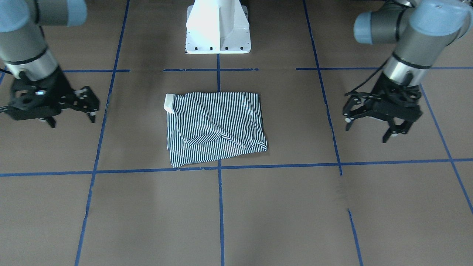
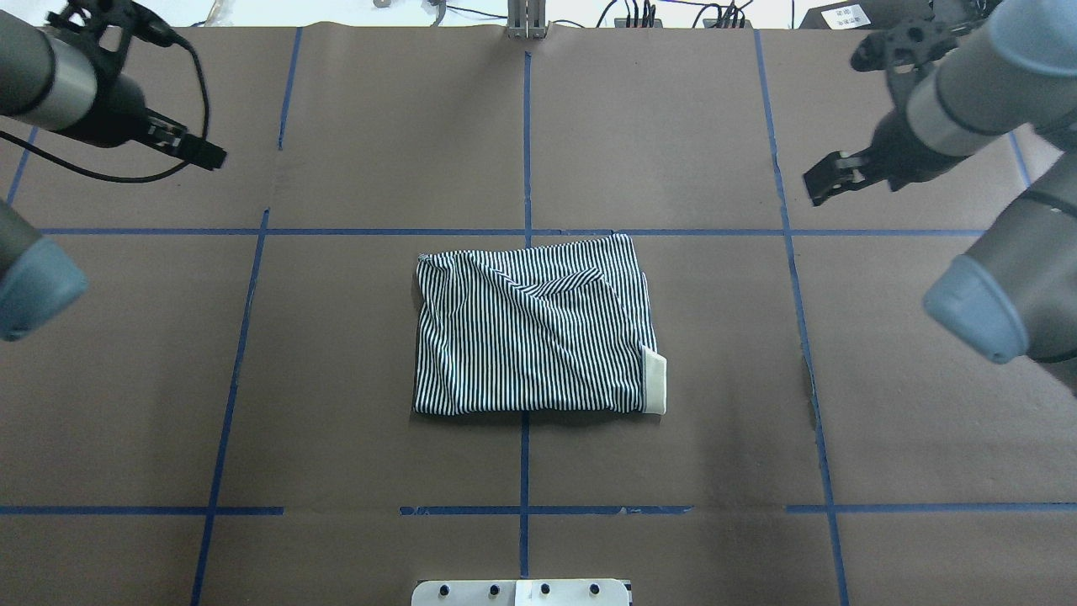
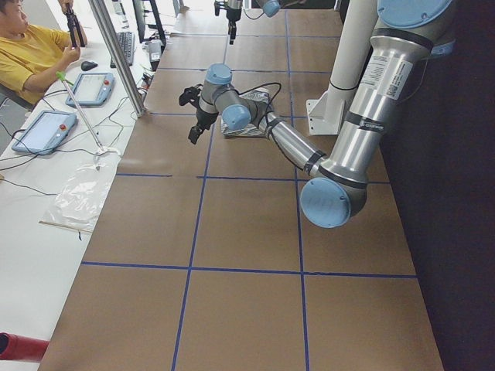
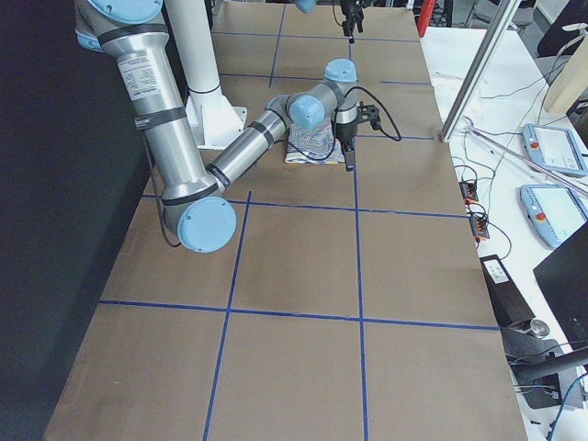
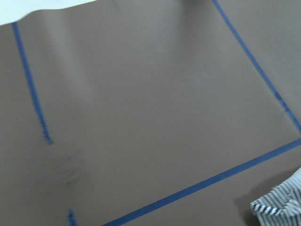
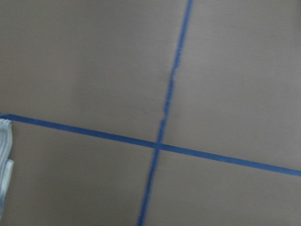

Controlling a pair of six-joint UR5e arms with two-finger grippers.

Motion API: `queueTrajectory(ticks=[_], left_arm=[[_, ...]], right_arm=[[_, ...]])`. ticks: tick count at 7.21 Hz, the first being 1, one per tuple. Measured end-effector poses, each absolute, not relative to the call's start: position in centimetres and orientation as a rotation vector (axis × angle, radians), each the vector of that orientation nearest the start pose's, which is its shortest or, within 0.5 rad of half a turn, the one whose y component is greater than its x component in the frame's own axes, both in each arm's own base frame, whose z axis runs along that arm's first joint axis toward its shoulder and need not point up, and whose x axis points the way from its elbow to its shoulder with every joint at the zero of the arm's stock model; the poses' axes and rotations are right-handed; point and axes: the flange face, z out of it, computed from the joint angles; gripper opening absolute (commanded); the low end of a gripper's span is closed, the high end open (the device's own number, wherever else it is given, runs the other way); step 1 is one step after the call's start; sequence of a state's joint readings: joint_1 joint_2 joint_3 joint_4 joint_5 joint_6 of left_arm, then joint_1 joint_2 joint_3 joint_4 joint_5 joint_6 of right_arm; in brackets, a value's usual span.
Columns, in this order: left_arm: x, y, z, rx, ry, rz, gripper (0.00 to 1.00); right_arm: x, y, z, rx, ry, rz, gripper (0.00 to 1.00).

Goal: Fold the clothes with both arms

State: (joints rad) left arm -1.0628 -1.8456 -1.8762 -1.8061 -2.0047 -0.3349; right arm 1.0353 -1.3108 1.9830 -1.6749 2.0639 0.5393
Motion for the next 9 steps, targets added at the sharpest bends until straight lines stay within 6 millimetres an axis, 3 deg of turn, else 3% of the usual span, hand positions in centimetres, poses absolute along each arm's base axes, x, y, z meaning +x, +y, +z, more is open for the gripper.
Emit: queueTrajectory(ticks=[2,3,4,6,7,9], left_arm=[[8.5,-54.2,42.4,0.550,0.598,0.414,1.00],[4.6,-53.1,47.5,0.479,0.589,0.379,1.00],[1.2,-52.4,52.6,0.400,0.599,0.318,1.00],[-4.5,-51.2,60.9,0.281,0.623,0.207,1.00],[-5.4,-50.2,64.5,0.205,0.690,0.171,1.00],[-5.5,-48.0,67.8,0.088,0.810,0.116,1.00]], right_arm=[[-7.4,-50.4,45.5,0.185,-0.692,-0.221,1.00],[-2.6,-48.8,50.9,0.134,-0.693,-0.194,1.00],[0.9,-47.6,55.7,0.076,-0.692,-0.135,1.00],[4.6,-45.9,61.0,0.010,-0.702,-0.050,1.00],[5.2,-45.0,63.0,-0.023,-0.703,-0.024,1.00],[5.5,-43.6,65.7,-0.076,-0.703,0.001,1.00]])
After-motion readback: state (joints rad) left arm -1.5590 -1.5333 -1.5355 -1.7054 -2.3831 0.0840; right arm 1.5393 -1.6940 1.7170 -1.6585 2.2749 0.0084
